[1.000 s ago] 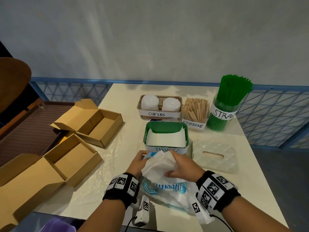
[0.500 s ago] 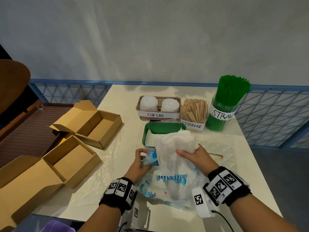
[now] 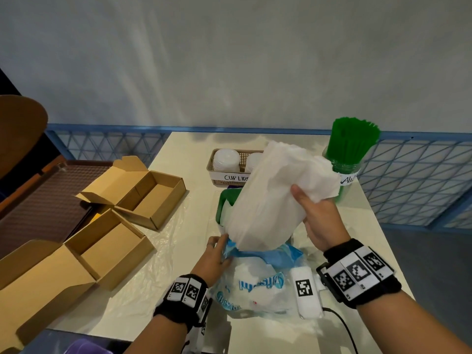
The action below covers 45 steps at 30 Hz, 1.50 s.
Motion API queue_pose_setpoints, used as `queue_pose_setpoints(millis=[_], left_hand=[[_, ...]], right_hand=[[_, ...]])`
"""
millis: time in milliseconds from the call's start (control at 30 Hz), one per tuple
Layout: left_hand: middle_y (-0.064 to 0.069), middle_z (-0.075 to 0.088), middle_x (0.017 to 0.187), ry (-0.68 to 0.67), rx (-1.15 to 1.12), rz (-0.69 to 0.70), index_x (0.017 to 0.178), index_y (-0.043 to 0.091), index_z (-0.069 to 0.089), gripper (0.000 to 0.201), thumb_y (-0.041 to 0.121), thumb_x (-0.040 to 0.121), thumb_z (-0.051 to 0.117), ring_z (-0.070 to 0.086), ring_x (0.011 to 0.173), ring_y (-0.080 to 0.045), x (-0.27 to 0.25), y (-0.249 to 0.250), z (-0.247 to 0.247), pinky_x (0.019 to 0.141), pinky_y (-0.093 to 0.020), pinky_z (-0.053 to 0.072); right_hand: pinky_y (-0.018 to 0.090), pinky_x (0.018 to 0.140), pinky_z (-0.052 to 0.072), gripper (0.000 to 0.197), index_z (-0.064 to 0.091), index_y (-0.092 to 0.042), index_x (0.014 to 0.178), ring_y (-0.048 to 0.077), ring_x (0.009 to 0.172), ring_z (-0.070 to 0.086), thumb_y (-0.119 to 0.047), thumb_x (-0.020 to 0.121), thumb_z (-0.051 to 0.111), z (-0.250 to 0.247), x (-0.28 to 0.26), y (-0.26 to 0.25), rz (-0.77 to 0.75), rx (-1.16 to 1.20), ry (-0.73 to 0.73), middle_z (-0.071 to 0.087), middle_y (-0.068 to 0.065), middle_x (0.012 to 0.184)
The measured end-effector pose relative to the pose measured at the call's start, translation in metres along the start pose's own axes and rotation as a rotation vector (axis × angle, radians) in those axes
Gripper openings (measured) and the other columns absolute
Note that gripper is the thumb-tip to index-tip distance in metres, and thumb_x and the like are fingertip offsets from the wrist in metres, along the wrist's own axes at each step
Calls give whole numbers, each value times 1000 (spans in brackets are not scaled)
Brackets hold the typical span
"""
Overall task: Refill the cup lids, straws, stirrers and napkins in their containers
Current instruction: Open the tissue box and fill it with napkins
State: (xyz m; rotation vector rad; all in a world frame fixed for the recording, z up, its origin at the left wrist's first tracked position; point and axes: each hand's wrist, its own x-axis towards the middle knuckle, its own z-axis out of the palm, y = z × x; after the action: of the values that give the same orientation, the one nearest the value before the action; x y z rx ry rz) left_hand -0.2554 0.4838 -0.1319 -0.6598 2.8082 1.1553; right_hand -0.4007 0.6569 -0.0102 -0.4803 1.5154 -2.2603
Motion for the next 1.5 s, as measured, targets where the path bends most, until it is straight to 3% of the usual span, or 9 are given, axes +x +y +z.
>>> queue_pose_setpoints(millis=[167,300,433,567,767,1000,1133,1367,1500], left_hand=[[-2,33,134,-67,-55,71,138,20,35,57,35,87,55,37,120,-9,-3,11,-27,101,-16,30],[3,50,123,325,-218,170,125,22,45,35,31,92,47,49,109,-4,-10,46,-61,97,-30,42],[11,45,132,301,-332,322,137,28,32,75,62,72,49,44,119,2,-13,102,-83,99,-17,36],[9,24,149,101,-264,325,145,30,11,113,63,54,68,28,134,-7,6,124,-87,111,-28,29],[4,6,155,212,-11,327,148,27,-3,132,51,52,84,7,145,-20,39,124,-109,117,-48,17],[11,51,115,-77,-129,349,137,24,35,71,31,78,73,51,108,-11,56,134,-130,85,-21,43],[1,64,106,-209,-112,315,112,22,57,28,27,86,64,62,97,-17,81,122,-150,82,-26,51],[-1,67,102,-494,118,262,107,20,58,22,30,88,62,65,88,-15,121,109,-175,75,-18,53],[1,65,97,-608,225,277,111,14,57,25,28,90,58,63,77,-1,140,111,-161,70,-10,50]], right_hand=[[23,78,56,83,52,-20,123,6,100,66,-45,50,82,-8,3,-18,-51,82,69,70,-11,106],[26,90,53,74,42,-11,137,11,110,61,-25,69,68,-12,4,-29,-85,163,121,63,-4,120],[30,95,50,63,41,-10,137,15,117,57,-17,78,60,-8,3,-30,-70,229,155,60,0,126],[32,94,51,33,55,-20,116,11,106,62,-12,84,58,6,5,-30,-60,223,139,68,-7,109],[35,96,50,53,55,-22,115,12,107,63,-26,64,67,26,4,-28,-70,244,113,68,-6,111],[41,92,53,74,44,-11,135,20,111,62,-29,68,70,41,6,-12,6,248,175,63,6,124],[28,73,58,48,48,-12,132,11,94,68,-11,85,60,32,15,-10,100,212,192,67,1,115],[44,90,49,65,42,-27,134,22,101,63,-22,75,69,0,35,-20,247,-197,86,64,7,120],[43,106,40,73,32,-34,139,20,126,46,-25,79,72,4,52,-9,187,-690,-28,42,-4,141]])
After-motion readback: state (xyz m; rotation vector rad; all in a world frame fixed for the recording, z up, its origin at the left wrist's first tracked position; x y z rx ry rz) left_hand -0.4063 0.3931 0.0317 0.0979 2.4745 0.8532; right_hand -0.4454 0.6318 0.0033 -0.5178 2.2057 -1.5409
